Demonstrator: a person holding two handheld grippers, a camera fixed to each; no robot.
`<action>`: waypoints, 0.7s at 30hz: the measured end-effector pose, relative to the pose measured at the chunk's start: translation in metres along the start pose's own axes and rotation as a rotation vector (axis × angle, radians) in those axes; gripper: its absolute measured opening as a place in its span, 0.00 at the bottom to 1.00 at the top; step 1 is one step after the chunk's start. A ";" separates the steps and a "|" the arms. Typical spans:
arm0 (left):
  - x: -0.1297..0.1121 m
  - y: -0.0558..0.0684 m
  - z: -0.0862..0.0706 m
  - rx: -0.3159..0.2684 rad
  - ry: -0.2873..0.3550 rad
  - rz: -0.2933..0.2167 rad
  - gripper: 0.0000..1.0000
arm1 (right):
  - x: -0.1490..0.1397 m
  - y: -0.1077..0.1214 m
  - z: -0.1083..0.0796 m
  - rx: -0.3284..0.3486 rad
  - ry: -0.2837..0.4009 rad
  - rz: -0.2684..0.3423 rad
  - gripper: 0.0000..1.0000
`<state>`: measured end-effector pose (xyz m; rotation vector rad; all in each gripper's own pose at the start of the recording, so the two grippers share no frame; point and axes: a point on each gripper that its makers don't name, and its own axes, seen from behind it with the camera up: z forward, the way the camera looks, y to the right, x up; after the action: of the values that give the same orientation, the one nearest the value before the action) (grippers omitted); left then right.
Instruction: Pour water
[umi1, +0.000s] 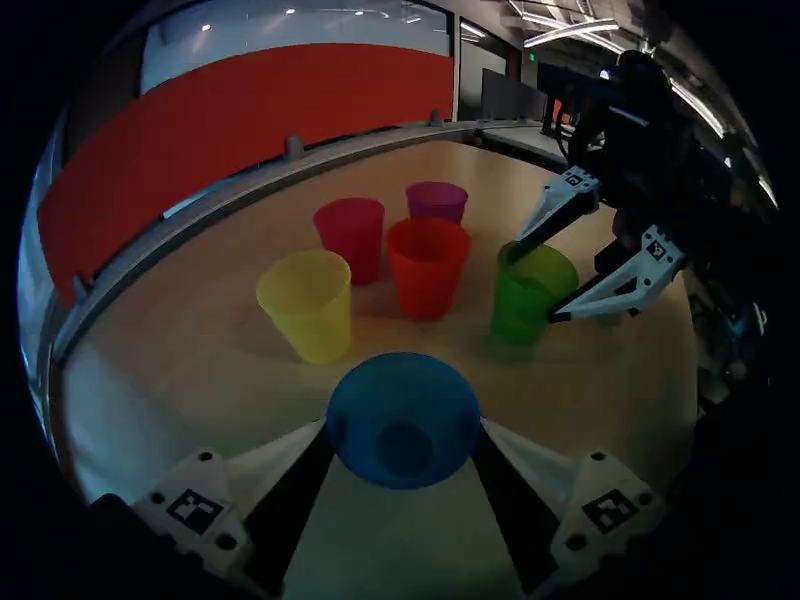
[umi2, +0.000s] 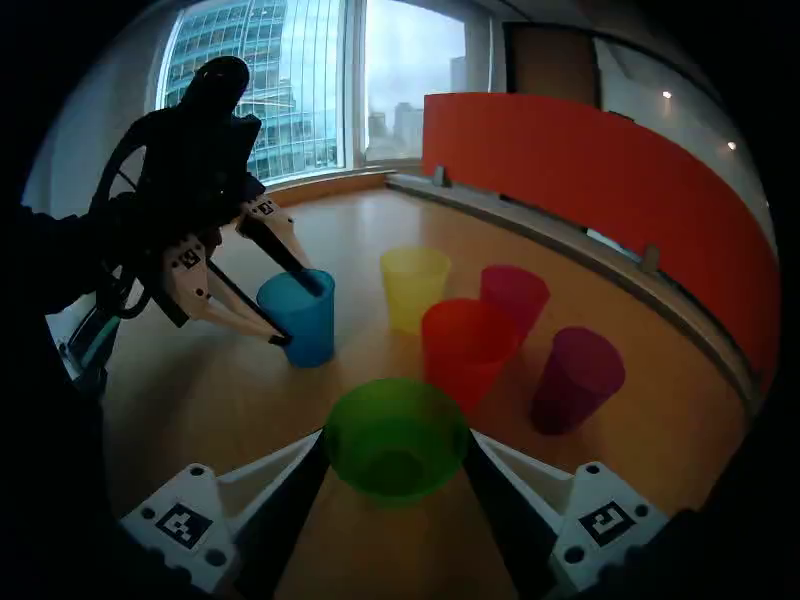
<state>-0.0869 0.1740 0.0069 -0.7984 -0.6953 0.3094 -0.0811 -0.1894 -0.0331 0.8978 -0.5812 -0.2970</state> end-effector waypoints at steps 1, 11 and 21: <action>-0.001 0.000 0.000 -0.003 -0.001 -0.004 0.89 | 0.000 0.000 0.000 -0.001 -0.001 0.000 0.92; -0.001 0.001 0.000 -0.021 -0.007 -0.043 0.94 | 0.000 0.001 0.001 -0.007 -0.005 0.007 0.93; -0.007 -0.002 -0.003 -0.008 -0.021 -0.044 0.95 | -0.002 0.004 0.002 -0.017 -0.017 0.008 1.00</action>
<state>-0.0904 0.1678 0.0038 -0.7870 -0.7333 0.2757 -0.0839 -0.1872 -0.0301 0.8769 -0.5973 -0.3019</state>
